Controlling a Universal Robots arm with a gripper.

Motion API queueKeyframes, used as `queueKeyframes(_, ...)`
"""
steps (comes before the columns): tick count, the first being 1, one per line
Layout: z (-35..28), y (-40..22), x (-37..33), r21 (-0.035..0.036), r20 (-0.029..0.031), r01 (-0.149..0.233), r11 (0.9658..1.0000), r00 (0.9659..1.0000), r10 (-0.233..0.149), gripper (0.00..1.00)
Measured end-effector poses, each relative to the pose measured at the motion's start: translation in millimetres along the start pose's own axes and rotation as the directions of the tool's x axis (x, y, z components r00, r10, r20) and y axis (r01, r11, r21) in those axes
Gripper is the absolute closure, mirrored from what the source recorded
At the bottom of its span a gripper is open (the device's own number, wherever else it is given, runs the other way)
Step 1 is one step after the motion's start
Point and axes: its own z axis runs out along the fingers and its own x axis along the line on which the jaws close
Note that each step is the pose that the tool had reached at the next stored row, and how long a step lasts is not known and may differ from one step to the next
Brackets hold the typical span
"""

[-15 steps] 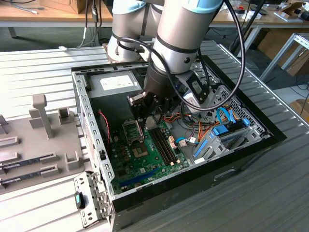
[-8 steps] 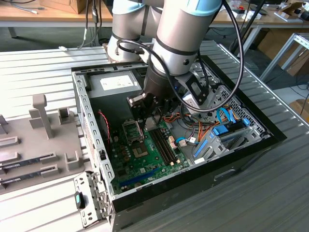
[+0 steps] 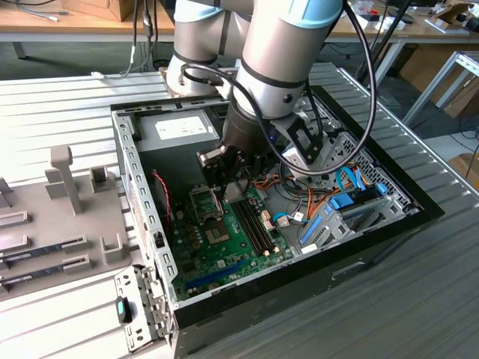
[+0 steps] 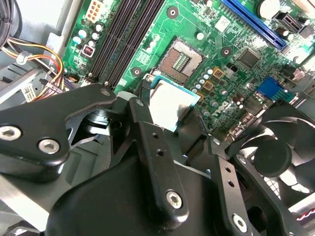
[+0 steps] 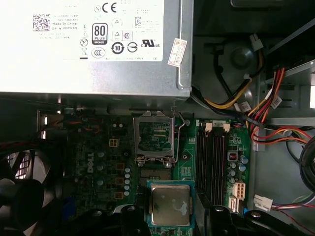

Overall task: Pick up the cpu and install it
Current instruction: 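Pick up the cpu and move it towards the insertion slot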

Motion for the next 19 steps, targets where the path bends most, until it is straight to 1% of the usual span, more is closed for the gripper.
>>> queueKeyframes(19,6.9,0.0,-0.3,-0.0001,0.0,0.0,1.0,1.0,0.0,0.53)
